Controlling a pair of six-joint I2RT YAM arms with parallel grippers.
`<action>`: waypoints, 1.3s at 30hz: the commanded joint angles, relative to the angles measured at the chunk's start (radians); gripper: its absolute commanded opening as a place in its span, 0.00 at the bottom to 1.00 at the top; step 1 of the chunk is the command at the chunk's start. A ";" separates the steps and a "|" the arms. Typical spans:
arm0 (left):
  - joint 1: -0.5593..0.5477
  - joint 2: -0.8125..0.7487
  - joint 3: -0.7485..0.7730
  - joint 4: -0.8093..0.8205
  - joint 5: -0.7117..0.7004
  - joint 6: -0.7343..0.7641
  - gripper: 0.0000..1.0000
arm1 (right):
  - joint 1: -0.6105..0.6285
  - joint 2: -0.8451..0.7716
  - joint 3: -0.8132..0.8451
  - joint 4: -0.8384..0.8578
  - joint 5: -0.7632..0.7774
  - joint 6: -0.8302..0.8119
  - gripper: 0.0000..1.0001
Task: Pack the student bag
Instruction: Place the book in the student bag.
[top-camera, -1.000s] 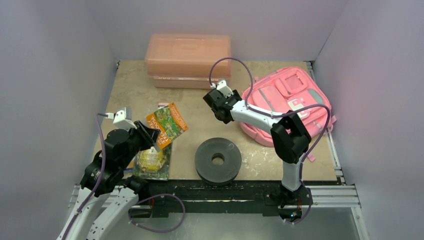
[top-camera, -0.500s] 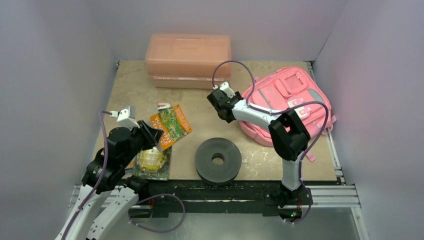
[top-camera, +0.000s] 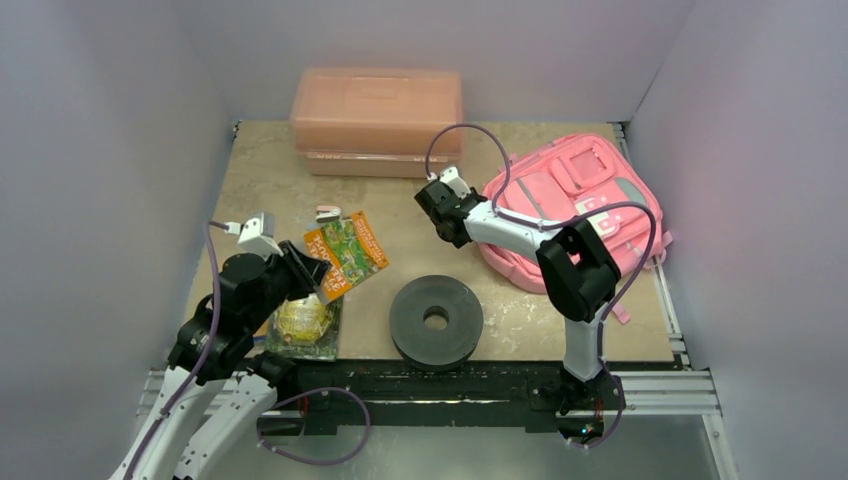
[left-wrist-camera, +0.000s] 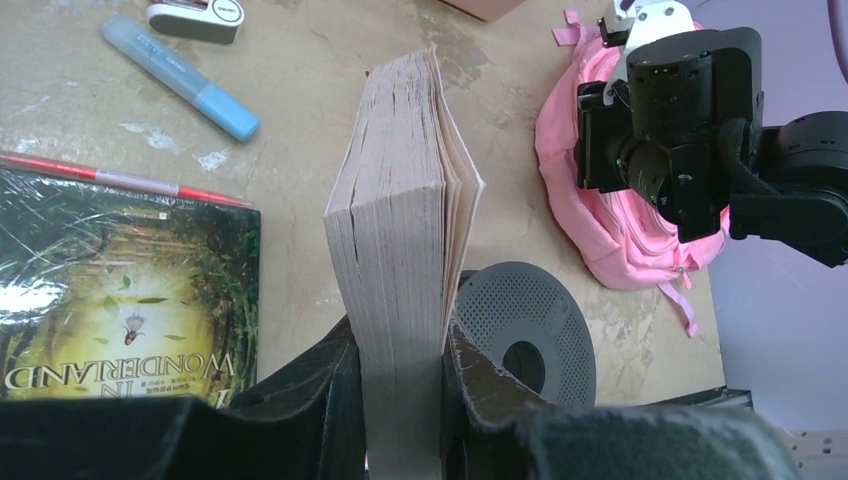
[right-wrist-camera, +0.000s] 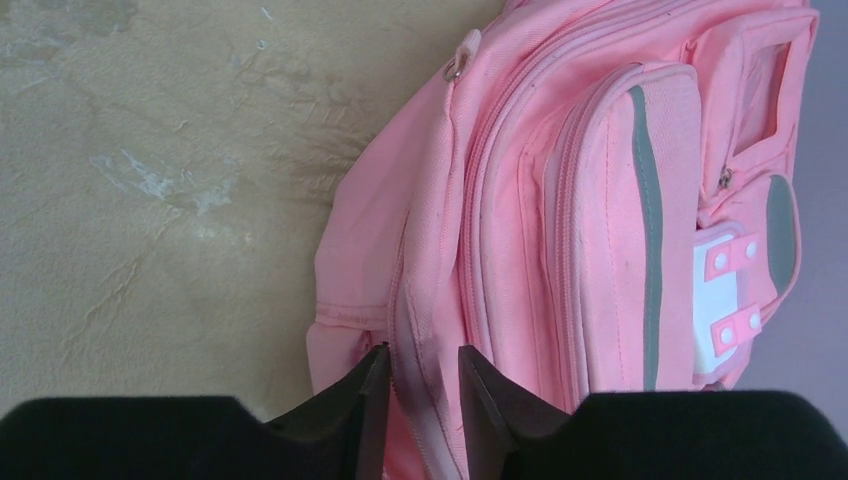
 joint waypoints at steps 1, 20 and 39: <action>0.002 -0.012 -0.008 0.128 0.027 -0.043 0.00 | -0.010 -0.017 0.004 -0.022 0.107 0.045 0.27; 0.002 0.153 -0.057 0.392 0.357 -0.137 0.00 | -0.060 -0.271 0.067 -0.083 -0.098 0.024 0.00; -0.030 0.481 -0.094 0.948 0.503 -0.457 0.00 | -0.163 -0.413 0.249 -0.055 -0.387 -0.013 0.00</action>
